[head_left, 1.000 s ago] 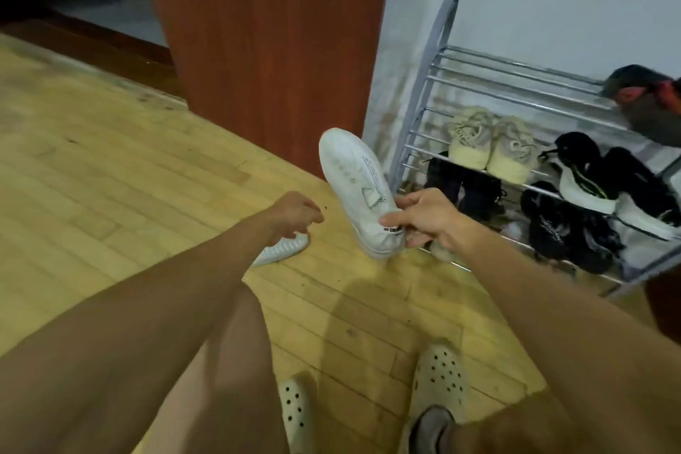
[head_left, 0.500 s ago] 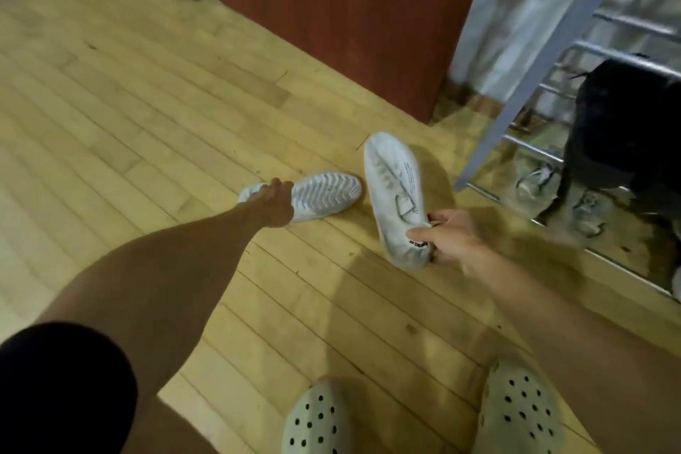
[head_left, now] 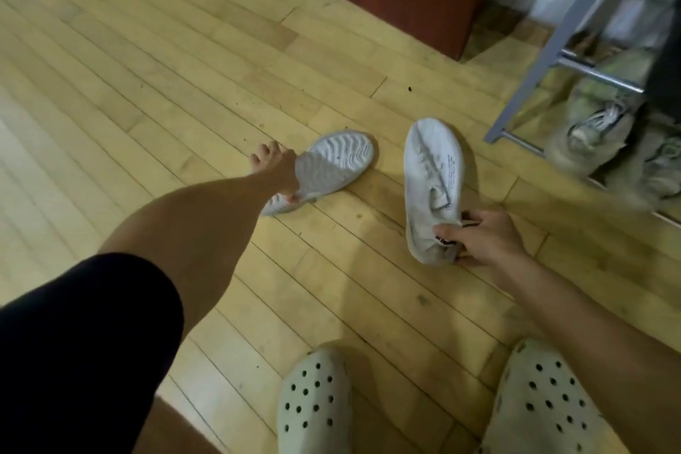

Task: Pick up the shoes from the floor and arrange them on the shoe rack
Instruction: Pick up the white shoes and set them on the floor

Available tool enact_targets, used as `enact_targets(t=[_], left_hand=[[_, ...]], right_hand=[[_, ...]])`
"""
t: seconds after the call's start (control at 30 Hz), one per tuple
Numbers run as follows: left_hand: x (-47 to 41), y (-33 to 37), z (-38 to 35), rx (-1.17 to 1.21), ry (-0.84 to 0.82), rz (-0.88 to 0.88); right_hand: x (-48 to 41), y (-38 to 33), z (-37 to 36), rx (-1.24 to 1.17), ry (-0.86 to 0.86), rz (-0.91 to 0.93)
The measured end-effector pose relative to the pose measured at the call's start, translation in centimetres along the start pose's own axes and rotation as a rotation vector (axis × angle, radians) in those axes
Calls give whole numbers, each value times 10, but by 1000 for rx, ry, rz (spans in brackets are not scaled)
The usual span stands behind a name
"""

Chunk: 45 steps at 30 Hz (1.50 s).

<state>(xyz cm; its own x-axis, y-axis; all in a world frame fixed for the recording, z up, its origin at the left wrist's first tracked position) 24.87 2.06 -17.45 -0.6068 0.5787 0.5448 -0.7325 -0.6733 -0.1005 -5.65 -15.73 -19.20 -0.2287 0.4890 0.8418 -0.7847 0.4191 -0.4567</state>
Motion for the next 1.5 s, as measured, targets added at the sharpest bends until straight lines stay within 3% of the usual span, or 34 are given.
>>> enact_targets(t=[0.23, 0.37, 0.53, 0.63, 0.8, 0.93, 1.07, 1.27, 1.37, 1.5], left_hand=[[69, 46, -14, 303, 234, 56], [105, 81, -21, 372, 284, -12], [126, 118, -44, 720, 120, -245], [132, 104, -50, 738, 184, -157], [127, 78, -69, 560, 153, 11], [116, 64, -89, 738, -19, 87], [114, 72, -96, 676, -119, -5], [161, 123, -158, 1240, -569, 91], [179, 150, -167, 1485, -626, 139], [195, 158, -138, 1613, -528, 147]], right_hand=[[30, 19, 3, 47, 12, -57], [55, 31, 7, 69, 36, -68], [75, 43, 27, 185, 133, -70], [79, 51, 34, 211, 170, -92], [74, 59, 39, 222, 213, -96], [62, 68, 42, 250, 220, -100], [53, 78, 38, 245, 185, -131], [53, 83, 24, 301, 127, -114], [63, 76, 23, 357, 150, -64], [88, 67, 37, 362, 197, -64]])
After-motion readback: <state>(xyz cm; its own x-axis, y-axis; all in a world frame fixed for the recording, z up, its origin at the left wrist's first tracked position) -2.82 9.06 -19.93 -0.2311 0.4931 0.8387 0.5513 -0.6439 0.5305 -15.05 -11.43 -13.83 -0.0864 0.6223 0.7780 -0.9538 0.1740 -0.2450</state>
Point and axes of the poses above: each hand's wrist, its own x-axis away from the middle knuckle, its own z-axis out of the back of the hand, y = z × x, the point moved 9 cm from there along -x, towards the middle knuckle, and after that the axes turned 15 degrees about -z, right-handed, at the moved point
